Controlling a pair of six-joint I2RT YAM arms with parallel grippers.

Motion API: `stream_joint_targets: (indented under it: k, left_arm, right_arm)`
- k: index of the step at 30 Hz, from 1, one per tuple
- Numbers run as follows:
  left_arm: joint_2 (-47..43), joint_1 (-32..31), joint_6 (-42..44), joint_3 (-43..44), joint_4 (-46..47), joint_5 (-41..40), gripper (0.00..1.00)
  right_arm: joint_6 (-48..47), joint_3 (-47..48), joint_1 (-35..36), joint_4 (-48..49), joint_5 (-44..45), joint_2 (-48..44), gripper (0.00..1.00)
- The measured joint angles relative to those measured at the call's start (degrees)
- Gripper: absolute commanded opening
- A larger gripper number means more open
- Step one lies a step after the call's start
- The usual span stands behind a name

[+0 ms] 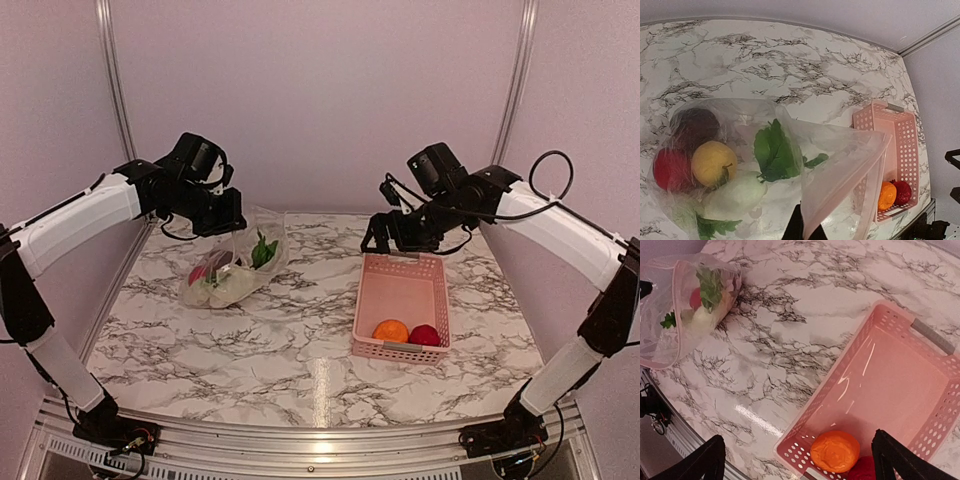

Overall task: Place the food in the zip-top bag and seal the zipper
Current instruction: Pick up the fake fruit from the bin.

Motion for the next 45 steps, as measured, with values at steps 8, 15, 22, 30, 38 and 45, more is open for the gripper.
stream_joint_targets:
  k: [8, 15, 22, 30, 38, 45]
  left_arm:
    - [-0.02, -0.02, -0.02, -1.38, -0.09, 0.87, 0.00]
    - [-0.09, 0.00, -0.02, -1.40, -0.09, 0.87, 0.00]
    - [-0.74, 0.00, 0.00, -2.10, -0.09, 0.87, 0.00]
    - [-0.74, -0.02, -0.02, -2.84, -0.09, 1.38, 0.00]
    - [-0.74, -0.02, -0.04, -2.86, -0.09, 1.95, 0.00]
    - [-0.79, 0.00, -0.13, -3.37, -0.09, 2.21, 0.00]
  right_arm:
    - [-4.09, -11.34, -0.04, -6.75, 0.55, -0.02, 0.89]
    - [-5.11, -13.60, -0.04, -11.13, 3.28, 2.60, 0.86]
    - [-5.09, -13.92, -0.04, -14.51, 8.72, 5.95, 0.82]
    - [-5.03, -17.33, -0.04, -16.13, 12.20, 6.78, 0.82]
    - [-5.05, -19.56, -0.04, -16.17, 12.55, 8.13, 0.79]
    - [-5.05, -21.29, -0.04, -15.72, 12.50, 9.01, 0.66]
